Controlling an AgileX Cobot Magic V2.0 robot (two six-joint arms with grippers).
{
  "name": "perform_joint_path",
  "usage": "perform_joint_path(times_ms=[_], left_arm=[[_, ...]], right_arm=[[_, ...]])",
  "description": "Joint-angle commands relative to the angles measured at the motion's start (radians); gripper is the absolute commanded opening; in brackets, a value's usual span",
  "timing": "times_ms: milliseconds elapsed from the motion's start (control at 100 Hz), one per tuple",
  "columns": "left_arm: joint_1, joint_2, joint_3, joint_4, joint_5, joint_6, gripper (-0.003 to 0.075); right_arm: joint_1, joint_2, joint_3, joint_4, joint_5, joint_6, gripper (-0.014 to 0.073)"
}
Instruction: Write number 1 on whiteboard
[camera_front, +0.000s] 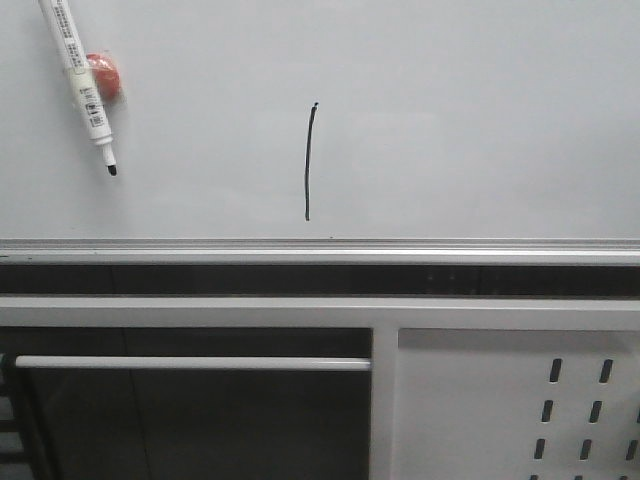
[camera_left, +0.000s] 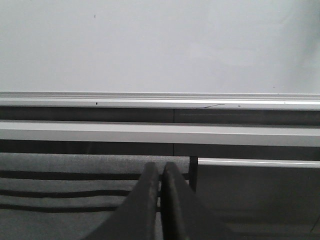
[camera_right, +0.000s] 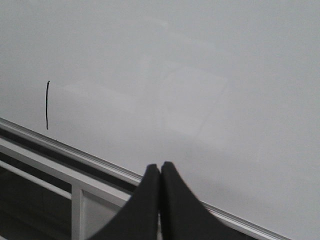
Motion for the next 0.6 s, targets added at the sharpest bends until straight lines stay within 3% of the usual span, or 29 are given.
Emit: perform_joint_path(times_ms=[0,590], left_arm=[[-0.018,-0.027,0.023,0.002,-0.058,-0.011,-0.0018],[-0.046,-0.027,0.023,-0.023,-0.066,-0.011,-0.0018]], right_arm=[[-0.005,0.009,-0.025,0.009,-0.074,-0.004,-0.005],[-0.005,0.009,-0.025,0.009,-0.074,-0.004,-0.005]])
